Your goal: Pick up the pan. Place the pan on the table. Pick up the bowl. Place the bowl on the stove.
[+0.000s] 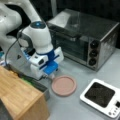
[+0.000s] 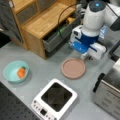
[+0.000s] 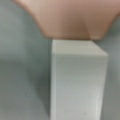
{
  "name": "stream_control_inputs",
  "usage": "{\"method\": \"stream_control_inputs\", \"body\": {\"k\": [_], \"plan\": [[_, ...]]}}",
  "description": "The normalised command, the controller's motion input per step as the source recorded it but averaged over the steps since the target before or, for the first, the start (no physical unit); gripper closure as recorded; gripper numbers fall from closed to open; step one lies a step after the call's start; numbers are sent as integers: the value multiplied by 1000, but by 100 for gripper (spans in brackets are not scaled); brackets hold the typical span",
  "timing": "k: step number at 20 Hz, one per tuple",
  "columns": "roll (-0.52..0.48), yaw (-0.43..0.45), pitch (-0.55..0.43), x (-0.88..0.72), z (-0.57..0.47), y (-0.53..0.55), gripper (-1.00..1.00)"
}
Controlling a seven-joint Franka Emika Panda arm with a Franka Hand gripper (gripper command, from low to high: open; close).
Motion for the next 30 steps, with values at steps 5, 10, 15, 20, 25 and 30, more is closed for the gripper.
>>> {"method": "stream_control_inputs", "body": {"k": [5,10,15,20,25,30], "plan": [[-66,87,-9,-83,78,34,-100],[-33,69,82,-109,175,59,-100],[25,50,179,-33,442,15,-100],[98,27,241,198,566,-16,-100],[144,-5,294,403,423,6,-100],[146,-3,391,406,384,-46,-100]]}}
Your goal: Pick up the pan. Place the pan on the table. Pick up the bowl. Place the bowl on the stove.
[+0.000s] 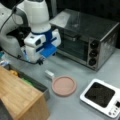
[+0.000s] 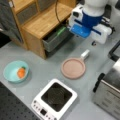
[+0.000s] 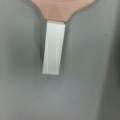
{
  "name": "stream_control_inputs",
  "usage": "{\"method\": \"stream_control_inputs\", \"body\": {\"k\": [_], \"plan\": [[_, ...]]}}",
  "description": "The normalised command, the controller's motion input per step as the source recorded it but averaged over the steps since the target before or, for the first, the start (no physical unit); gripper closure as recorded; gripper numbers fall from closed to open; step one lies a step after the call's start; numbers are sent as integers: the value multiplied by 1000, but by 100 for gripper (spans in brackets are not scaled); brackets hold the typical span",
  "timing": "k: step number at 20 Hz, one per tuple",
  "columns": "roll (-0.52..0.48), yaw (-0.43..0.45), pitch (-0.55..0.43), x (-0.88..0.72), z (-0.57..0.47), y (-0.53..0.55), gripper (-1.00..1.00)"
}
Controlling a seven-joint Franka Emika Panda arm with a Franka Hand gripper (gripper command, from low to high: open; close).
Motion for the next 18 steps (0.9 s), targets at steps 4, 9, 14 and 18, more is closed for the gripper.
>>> {"method": "stream_control_inputs", "body": {"k": [4,9,14,18], "plan": [[147,-22,486,550,587,-131,-100],[134,-39,453,565,433,-106,-100],[122,4,380,525,182,-126,-100],[122,17,326,462,164,-159,-100]]}}
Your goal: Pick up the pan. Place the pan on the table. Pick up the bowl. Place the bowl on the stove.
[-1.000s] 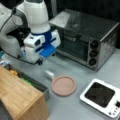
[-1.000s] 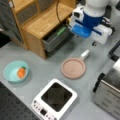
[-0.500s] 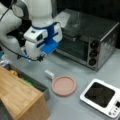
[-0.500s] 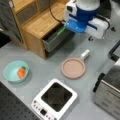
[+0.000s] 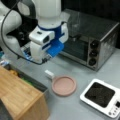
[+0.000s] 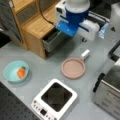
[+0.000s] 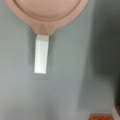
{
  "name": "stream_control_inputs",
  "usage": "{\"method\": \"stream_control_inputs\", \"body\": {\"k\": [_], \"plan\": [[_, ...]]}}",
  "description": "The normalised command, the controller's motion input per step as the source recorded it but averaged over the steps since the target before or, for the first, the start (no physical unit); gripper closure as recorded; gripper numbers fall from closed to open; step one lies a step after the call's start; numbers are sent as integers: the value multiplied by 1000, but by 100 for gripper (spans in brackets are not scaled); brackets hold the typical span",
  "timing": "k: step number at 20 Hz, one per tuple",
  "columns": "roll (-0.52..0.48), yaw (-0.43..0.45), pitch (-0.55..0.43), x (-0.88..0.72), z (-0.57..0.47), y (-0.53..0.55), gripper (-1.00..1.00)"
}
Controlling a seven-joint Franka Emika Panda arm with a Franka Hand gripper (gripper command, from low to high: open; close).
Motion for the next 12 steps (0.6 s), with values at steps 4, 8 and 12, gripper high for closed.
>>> {"method": "stream_control_inputs", "body": {"k": [4,8,12], "plan": [[129,6,306,522,204,-224,-100],[115,23,280,639,215,-328,-100],[110,82,252,875,192,-427,-100]]}}
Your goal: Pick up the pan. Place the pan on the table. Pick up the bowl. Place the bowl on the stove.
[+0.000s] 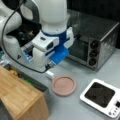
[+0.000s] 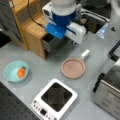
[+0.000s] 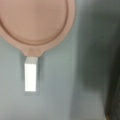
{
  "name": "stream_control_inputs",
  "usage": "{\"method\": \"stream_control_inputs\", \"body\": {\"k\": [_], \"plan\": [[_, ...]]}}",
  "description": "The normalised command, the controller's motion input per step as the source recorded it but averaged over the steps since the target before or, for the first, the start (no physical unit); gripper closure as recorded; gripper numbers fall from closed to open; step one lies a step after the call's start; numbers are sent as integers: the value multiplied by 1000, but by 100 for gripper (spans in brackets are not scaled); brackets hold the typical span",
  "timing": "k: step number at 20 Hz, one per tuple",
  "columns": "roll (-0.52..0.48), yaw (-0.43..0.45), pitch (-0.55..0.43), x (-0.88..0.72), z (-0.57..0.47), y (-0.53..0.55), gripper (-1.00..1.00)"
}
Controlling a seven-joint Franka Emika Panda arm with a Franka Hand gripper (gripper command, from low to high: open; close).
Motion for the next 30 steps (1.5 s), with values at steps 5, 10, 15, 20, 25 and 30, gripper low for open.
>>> {"method": "stream_control_inputs", "body": {"k": [5,10,15,20,25,30], "plan": [[85,88,261,967,166,-437,-100],[88,101,290,888,183,-504,-100],[132,122,303,764,154,-532,-100],[210,116,303,691,137,-451,-100],[265,94,293,687,100,-476,-100],[322,92,237,632,50,-456,-100]]}}
